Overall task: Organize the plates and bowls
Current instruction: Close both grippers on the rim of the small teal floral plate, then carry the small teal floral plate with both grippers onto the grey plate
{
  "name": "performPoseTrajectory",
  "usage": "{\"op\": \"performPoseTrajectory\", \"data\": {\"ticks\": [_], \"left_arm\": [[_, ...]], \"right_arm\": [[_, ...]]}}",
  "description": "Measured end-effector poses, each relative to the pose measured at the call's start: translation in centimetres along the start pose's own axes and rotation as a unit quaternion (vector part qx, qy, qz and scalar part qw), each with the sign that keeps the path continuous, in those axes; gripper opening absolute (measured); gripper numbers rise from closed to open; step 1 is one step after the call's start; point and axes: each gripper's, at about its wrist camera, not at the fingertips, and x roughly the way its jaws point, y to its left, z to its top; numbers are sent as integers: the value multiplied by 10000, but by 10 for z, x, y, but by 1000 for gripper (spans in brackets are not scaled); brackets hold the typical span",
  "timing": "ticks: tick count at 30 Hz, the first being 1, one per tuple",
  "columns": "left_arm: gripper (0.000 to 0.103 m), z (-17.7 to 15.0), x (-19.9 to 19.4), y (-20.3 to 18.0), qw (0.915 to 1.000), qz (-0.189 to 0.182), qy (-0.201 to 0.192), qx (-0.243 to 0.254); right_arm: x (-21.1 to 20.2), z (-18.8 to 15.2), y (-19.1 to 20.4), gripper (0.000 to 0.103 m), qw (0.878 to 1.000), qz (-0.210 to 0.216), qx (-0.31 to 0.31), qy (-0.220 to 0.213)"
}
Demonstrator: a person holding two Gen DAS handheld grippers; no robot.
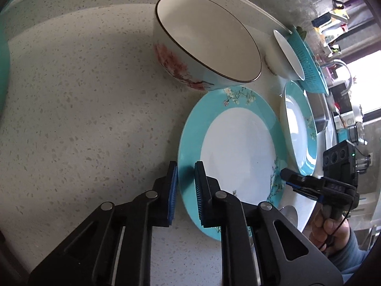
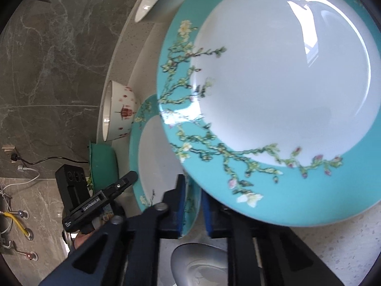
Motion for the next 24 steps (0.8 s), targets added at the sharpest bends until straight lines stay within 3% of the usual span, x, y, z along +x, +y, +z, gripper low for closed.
{"op": "performPoseTrajectory", "data": {"ticks": [24], "left_arm": [[12,-13,-2,-9,9997,177,-149,87]], "right_arm": [[2,-6,24,12,9960,-503,-727,-132]]}}
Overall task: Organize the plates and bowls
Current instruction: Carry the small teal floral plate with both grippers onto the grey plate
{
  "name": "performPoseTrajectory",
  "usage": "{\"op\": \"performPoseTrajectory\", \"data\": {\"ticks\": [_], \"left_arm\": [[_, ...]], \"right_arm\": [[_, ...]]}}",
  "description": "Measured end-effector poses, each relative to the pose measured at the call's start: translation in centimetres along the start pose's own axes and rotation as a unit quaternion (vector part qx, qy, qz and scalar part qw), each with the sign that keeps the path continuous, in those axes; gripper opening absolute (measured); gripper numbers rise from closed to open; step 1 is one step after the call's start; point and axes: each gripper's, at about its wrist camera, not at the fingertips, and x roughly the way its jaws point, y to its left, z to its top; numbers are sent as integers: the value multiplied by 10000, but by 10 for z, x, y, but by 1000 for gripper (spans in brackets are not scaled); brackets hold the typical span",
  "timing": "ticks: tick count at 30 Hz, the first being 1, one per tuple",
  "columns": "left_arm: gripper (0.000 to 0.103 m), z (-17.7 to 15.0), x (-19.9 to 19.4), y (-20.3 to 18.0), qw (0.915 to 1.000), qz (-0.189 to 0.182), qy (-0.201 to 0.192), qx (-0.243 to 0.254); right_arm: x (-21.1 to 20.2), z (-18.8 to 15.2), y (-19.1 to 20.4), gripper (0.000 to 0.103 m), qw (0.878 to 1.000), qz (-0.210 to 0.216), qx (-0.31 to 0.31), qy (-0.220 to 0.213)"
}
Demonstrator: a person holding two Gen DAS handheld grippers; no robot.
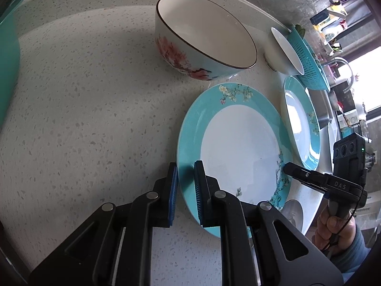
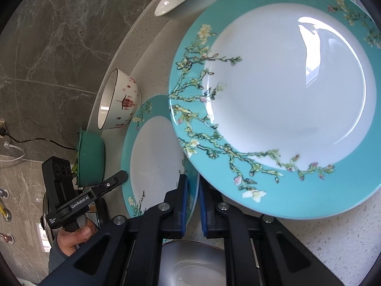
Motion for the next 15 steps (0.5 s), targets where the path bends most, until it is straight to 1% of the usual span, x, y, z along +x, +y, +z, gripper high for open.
{"op": "performPoseTrajectory", "data": {"ticks": [10,15], "left_arm": [[11,-7,-6,2,9999,-59,-105,-26],[11,-12,-10,4,9997,-84,-225,-55]], "right_arm": [[-1,-2,12,12,9997,-72,-248,-57],[-1,-4,15,12,9991,-111,-393,-96]]}}
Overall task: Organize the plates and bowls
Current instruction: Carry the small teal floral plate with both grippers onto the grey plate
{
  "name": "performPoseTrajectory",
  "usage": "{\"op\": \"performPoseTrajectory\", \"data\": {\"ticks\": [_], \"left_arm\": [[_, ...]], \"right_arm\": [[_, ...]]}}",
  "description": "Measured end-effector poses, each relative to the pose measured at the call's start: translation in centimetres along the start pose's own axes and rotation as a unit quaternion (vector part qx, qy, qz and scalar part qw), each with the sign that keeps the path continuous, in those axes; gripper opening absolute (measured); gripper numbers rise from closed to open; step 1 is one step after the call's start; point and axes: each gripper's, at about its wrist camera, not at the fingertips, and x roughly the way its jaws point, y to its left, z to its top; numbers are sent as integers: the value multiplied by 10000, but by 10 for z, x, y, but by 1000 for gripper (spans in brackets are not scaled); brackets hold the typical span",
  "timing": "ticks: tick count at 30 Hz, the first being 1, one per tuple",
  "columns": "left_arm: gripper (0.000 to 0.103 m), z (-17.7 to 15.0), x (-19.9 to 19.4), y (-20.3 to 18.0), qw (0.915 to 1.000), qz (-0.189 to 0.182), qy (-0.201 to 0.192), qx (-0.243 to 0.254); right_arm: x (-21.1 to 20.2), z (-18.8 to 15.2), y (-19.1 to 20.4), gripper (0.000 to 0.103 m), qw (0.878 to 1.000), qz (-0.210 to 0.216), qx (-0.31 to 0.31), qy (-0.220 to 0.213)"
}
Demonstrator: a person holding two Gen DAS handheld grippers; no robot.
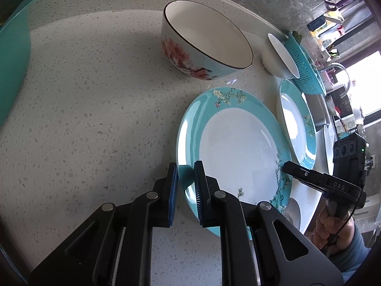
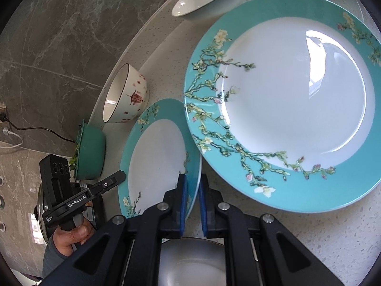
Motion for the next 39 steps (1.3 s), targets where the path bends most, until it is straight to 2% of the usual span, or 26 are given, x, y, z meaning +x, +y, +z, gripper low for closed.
{"op": "performPoseTrajectory", "data": {"ticks": [10,19,31,39], "left_arm": [[11,-11,-19,-3,9997,63,-243,-7],[11,-33,-49,-6,9985,87,-530,-107],[11,-74,-100,-41,9959,104,-890,71],[11,-111,-114,-70,9963,43,-852,84]], "right_arm": [[-2,-4,14,13,9994,-49,-327,-100],[-14,-15,30,14,9975,-9,-684,-171],[-56,-38,45,15,9923,-33,-1177,-382],[-87,-66,38,15,9906,-79,-1311,-380]]}}
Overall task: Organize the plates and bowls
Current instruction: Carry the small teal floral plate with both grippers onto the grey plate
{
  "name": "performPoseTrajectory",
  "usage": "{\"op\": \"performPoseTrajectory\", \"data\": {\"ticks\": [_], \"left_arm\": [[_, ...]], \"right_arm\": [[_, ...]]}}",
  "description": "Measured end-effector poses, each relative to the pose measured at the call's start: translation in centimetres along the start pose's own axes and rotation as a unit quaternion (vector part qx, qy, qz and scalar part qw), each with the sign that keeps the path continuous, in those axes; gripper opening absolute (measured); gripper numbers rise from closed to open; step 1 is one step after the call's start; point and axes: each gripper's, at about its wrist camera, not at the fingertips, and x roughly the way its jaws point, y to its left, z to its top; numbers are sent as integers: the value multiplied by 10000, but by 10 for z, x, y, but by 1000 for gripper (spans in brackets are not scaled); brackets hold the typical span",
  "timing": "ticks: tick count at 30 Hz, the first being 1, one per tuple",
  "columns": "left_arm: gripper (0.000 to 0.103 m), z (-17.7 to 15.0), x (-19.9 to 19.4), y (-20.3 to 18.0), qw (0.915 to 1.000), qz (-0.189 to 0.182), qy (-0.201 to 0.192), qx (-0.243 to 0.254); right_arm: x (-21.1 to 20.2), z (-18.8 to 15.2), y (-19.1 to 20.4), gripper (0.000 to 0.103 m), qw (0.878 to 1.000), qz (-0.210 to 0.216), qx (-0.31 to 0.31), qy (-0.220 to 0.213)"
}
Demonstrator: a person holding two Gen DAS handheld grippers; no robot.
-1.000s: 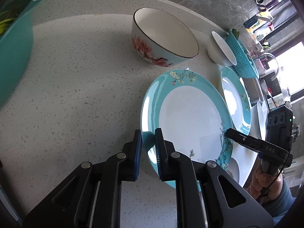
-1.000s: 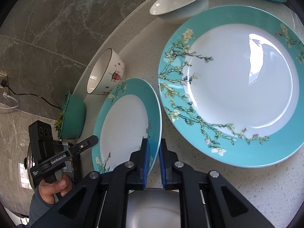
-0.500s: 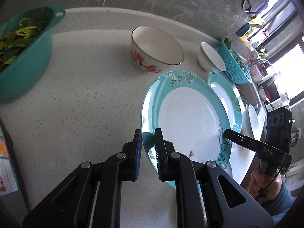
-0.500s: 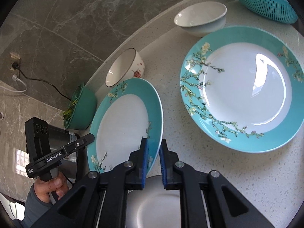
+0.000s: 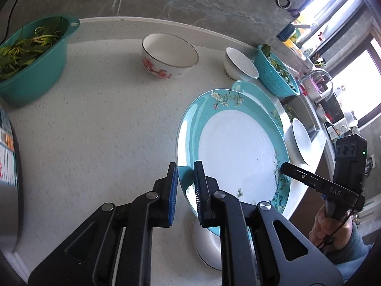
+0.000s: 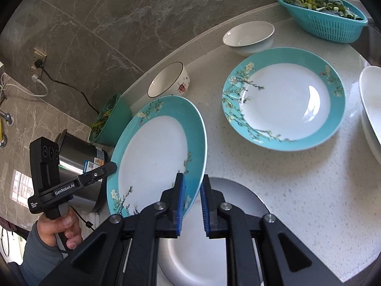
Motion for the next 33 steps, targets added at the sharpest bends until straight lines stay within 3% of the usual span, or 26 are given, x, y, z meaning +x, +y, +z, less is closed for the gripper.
{"op": "performPoseTrajectory", "data": {"ticks": [12,33], "left_arm": [[12,-60,3,-30,9994,-59,334,-73],[12,-96,54,-40,9954,235,918,122]], "right_arm": [[-31,-39,-27,15,9997,-121,68,213],[-15,-72,-50,17,9958,-541,-173,717]]}}
